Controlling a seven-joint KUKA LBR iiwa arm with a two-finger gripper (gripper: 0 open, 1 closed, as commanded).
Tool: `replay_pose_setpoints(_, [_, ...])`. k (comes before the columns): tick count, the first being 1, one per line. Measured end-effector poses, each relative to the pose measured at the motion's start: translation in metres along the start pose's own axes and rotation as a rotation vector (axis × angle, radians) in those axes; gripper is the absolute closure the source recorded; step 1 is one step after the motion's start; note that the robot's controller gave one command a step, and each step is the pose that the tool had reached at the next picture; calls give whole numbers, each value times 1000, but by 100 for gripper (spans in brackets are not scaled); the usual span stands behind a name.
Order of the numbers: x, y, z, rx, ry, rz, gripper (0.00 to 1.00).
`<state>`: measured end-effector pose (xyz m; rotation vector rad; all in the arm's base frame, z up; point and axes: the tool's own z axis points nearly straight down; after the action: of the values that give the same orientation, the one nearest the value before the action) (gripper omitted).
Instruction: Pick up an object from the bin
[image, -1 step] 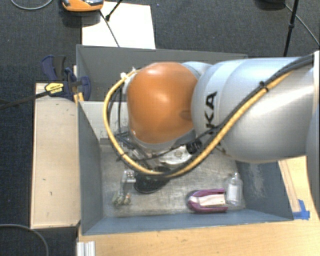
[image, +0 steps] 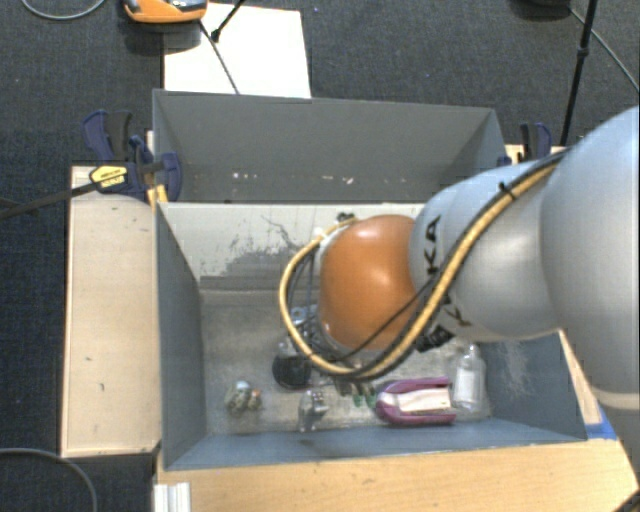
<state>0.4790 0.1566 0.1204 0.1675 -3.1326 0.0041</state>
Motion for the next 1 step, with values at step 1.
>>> replay_pose_setpoints(1, [-7, 1, 48, -5, -19, -201, 0])
